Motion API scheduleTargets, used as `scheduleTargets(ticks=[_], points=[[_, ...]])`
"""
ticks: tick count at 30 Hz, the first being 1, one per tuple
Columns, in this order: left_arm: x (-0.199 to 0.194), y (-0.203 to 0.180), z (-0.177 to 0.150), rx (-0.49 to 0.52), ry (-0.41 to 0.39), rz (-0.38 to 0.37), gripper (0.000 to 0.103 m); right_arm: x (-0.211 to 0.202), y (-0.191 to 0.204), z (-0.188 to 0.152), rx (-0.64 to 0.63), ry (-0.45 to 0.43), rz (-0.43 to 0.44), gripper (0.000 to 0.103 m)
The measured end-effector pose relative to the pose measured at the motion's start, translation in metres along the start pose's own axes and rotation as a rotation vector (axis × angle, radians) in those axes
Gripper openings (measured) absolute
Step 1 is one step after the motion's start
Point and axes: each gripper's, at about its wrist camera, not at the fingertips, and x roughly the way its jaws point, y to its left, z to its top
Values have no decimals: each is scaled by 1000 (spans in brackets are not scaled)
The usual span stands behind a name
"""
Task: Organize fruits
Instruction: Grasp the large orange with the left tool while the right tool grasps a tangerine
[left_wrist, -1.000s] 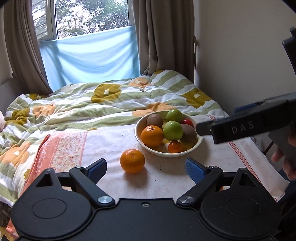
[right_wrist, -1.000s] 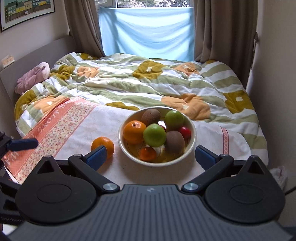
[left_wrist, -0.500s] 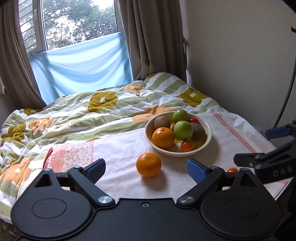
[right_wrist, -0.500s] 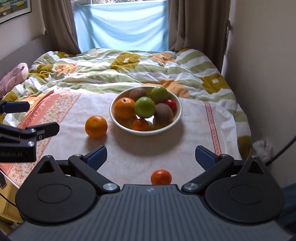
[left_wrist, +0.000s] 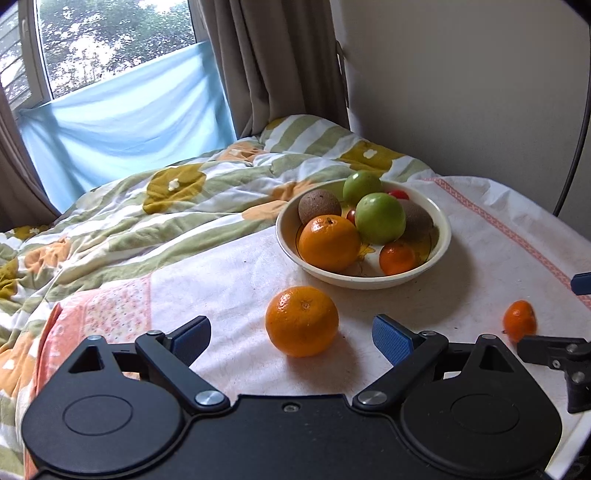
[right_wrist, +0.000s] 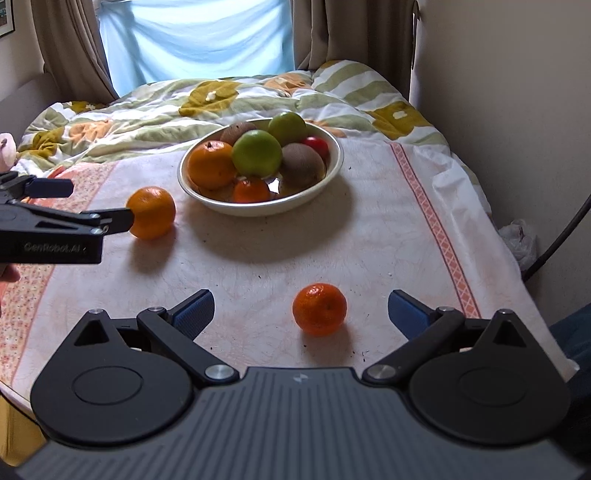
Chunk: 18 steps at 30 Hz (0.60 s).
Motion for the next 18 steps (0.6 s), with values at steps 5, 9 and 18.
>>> scheduleTargets(ticks=[5,9,18], points=[[31,-1,0,26,19,-30,92,14,-1,-5,26,15,-6,103],[48,-4,-4,37,37,-24,86,21,-5,-5,44,27,-18,103],[63,0,-4,11,73,-56,65,31,-8,-3,68,53,-17,97]])
